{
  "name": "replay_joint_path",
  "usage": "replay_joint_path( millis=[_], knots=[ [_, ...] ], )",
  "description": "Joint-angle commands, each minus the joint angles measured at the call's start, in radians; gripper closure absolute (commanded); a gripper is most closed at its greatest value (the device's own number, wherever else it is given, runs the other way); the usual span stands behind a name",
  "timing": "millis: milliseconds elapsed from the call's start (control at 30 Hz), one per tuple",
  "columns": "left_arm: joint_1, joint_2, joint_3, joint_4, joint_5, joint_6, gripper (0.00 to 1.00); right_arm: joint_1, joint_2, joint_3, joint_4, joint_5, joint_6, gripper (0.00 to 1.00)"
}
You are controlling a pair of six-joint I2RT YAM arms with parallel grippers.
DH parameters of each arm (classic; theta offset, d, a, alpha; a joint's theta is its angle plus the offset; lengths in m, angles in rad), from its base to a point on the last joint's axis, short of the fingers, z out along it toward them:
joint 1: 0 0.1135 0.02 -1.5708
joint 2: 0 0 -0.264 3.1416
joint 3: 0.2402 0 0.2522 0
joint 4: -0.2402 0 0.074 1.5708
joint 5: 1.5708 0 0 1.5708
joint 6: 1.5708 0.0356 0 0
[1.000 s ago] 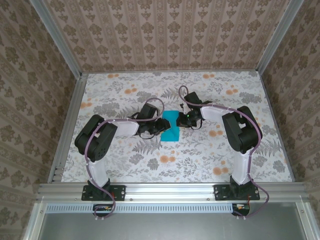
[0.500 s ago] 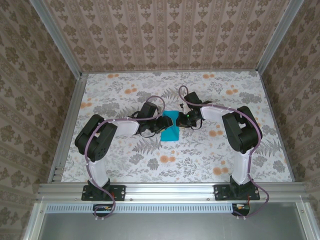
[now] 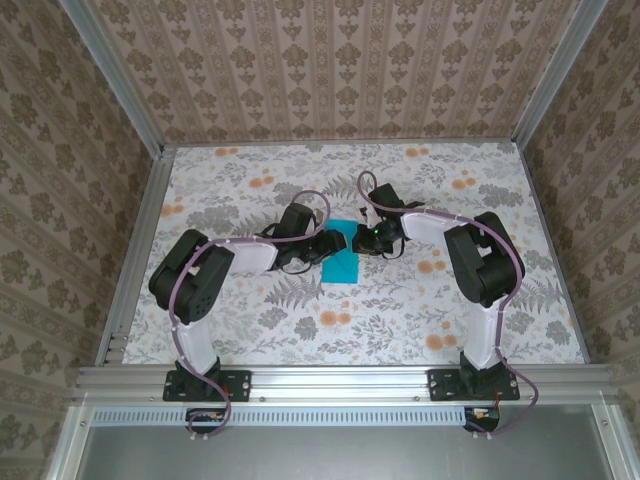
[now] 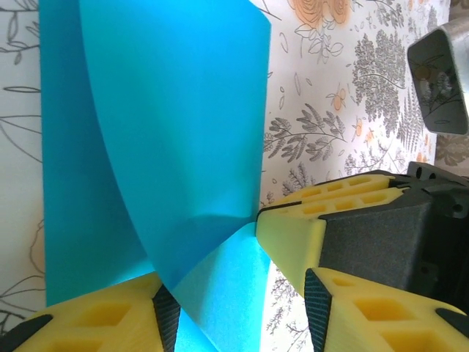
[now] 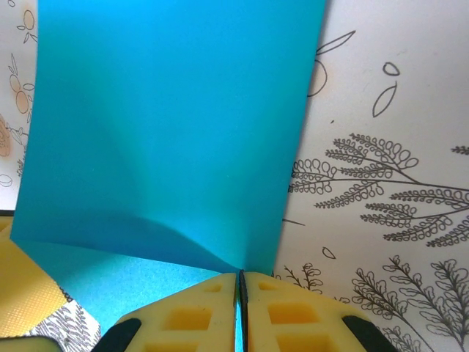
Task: Fold a paper plane with a square sheet of paper (pick it up from the middle)
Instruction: Turn over the paper at the center of the table.
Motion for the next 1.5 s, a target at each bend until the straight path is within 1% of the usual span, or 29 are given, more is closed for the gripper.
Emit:
replay_joint_path(
  millis=[0,233,367,433,533,600,667,800,900,933,967,1100,1133,1300,1400,1467],
  knots=[
    [-0.007,-0.018,0.003,-0.005,-0.012,0.032,0.53,-0.005,0.011,-0.004,-0.015,-0.013,0.006,0.89],
    [-0.012,0.012,0.029,-0.018,-0.007,0.036,0.73,-0.008,0.004,-0.004,-0.017,-0.019,0.007,0.89],
    [-0.013,0.008,0.049,-0.074,-0.025,0.071,0.88,-0.012,-0.03,-0.004,-0.021,-0.022,0.019,0.84],
    [-0.014,-0.002,0.063,-0.116,-0.042,0.099,0.93,-0.02,-0.069,-0.015,-0.019,-0.008,0.036,0.77],
    [-0.016,-0.04,0.094,-0.201,-0.075,0.156,0.97,-0.039,-0.172,-0.051,-0.009,0.042,0.066,0.61],
    [-0.023,-0.085,0.131,-0.303,-0.12,0.217,0.97,-0.058,-0.258,-0.088,0.005,0.086,0.084,0.5],
    [-0.036,-0.124,0.188,-0.456,-0.188,0.288,0.98,-0.078,-0.325,-0.123,0.011,0.122,0.095,0.43],
    [-0.075,-0.181,0.355,-0.808,-0.429,0.429,0.98,-0.119,-0.464,-0.198,0.031,0.187,0.116,0.3],
    [-0.091,-0.195,0.453,-0.993,-0.578,0.496,0.98,-0.136,-0.553,-0.245,0.04,0.239,0.128,0.24],
    [-0.095,-0.194,0.483,-1.04,-0.626,0.51,0.98,-0.142,-0.562,-0.257,0.044,0.255,0.13,0.23],
    [-0.103,-0.193,0.512,-1.085,-0.685,0.526,0.98,-0.148,-0.604,-0.271,0.046,0.271,0.135,0.22],
    [-0.131,-0.158,0.598,-1.2,-0.893,0.561,0.97,-0.165,-0.665,-0.314,0.045,0.316,0.148,0.18],
    [-0.136,-0.141,0.616,-1.219,-0.93,0.564,0.97,-0.168,-0.676,-0.321,0.045,0.323,0.151,0.17],
    [-0.166,0.018,0.719,-1.32,-1.138,0.538,0.97,-0.179,-0.721,-0.353,0.034,0.355,0.159,0.15],
    [-0.18,0.129,0.772,-1.34,-1.207,0.529,0.97,-0.188,-0.741,-0.365,0.024,0.366,0.161,0.15],
    [-0.182,0.197,0.794,-1.338,-1.229,0.528,0.97,-0.193,-0.752,-0.37,0.016,0.373,0.165,0.15]
  ],
)
